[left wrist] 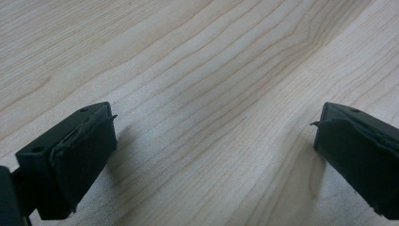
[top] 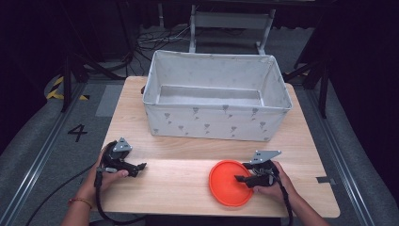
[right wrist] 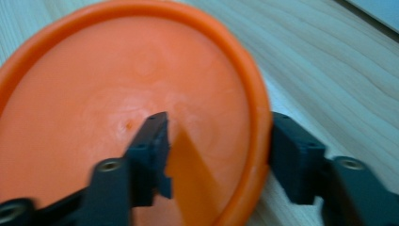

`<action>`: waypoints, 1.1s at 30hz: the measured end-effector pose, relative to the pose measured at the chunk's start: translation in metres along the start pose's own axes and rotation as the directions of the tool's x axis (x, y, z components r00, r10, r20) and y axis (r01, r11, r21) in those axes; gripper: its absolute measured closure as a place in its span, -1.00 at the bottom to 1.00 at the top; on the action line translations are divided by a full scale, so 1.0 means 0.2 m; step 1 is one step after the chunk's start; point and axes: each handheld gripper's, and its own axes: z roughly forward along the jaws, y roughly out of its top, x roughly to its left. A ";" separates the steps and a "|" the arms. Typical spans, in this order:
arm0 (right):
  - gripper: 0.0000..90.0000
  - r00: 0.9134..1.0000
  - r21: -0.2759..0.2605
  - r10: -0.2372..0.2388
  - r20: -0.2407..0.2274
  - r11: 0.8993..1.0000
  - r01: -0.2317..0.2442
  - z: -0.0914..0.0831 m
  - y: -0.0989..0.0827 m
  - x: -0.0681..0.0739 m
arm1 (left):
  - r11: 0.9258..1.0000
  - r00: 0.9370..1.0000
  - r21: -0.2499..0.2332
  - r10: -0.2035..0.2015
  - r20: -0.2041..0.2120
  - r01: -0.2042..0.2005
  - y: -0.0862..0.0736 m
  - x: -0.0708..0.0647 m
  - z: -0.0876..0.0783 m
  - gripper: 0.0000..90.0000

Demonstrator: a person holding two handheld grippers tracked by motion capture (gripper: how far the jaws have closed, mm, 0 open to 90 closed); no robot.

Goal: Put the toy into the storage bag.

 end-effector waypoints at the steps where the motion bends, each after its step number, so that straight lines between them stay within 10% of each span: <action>1: 0.20 1.000 -0.003 0.013 -0.009 1.000 -0.013 0.00 0.00 -0.01 | 1.000 1.000 0.000 0.000 0.000 0.000 0.00 0.00 0.00 -1.00; 12: 0.76 0.991 -0.061 0.060 -0.123 0.996 -0.068 -0.08 0.05 -0.07 | 1.000 1.000 0.000 0.001 0.001 -0.001 0.00 0.00 0.00 -1.00; 23: 0.83 0.979 -0.023 -0.169 -0.115 0.986 0.167 -0.23 0.27 0.09 | 1.000 1.000 -0.002 -0.010 -0.003 0.010 0.00 0.00 0.00 -1.00; 33: 0.83 0.945 0.066 -0.320 -0.073 0.944 0.324 -0.33 0.44 0.22 | 1.000 1.000 -0.003 -0.008 -0.004 0.008 0.00 0.00 0.00 -1.00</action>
